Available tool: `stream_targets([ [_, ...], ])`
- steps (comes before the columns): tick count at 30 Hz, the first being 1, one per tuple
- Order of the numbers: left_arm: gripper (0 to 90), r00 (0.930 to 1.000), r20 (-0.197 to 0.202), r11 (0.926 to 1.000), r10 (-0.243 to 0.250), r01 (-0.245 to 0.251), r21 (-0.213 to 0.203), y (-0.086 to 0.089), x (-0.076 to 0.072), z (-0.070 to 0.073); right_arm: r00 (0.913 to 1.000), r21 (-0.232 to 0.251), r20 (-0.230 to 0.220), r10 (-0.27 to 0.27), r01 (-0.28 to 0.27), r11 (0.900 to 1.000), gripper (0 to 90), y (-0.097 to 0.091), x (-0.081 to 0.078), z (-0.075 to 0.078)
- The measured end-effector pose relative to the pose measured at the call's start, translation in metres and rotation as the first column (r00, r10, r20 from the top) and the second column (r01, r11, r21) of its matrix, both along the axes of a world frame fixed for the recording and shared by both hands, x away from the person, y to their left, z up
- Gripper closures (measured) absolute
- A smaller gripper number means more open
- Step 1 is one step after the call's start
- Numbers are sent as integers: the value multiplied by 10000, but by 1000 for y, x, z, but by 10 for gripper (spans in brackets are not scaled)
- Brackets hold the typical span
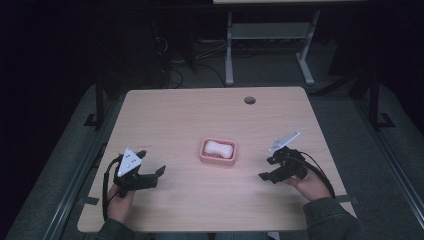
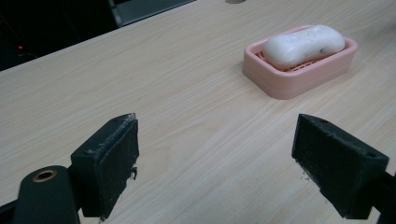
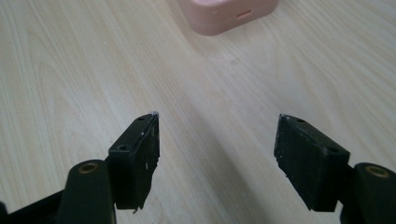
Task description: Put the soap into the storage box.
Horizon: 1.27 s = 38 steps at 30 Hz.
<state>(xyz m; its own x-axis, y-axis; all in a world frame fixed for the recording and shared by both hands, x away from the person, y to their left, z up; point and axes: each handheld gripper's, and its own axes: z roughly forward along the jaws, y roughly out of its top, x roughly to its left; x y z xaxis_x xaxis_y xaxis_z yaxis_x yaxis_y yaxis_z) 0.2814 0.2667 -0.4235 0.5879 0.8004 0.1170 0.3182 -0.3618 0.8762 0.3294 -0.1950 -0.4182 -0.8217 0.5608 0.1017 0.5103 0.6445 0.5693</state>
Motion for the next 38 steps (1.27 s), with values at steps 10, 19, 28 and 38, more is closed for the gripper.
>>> stream_targets([
  [10, 146, 10000, -28, 10000, -6, 6, 13, 0, 0, -1, 9994, 123, -17, -346, 346, 9993, 305, -16, -15, -8],
  [19, 146, 10000, -25, 10000, -51, 51, 23, -1, 0, -1, 9982, 335, 85, -588, 585, 9977, 304, -27, -29, -14],
  [28, 146, 10000, -61, 10000, -64, 65, 59, -1, 0, -1, 9971, 570, 184, -732, 720, 9958, 304, -34, -41, -21],
  [38, 146, 9999, -26, 9999, -97, 97, 44, -2, 0, -1, 9932, 1112, 260, -1133, 1098, 9877, 291, -42, -63, -26],
])
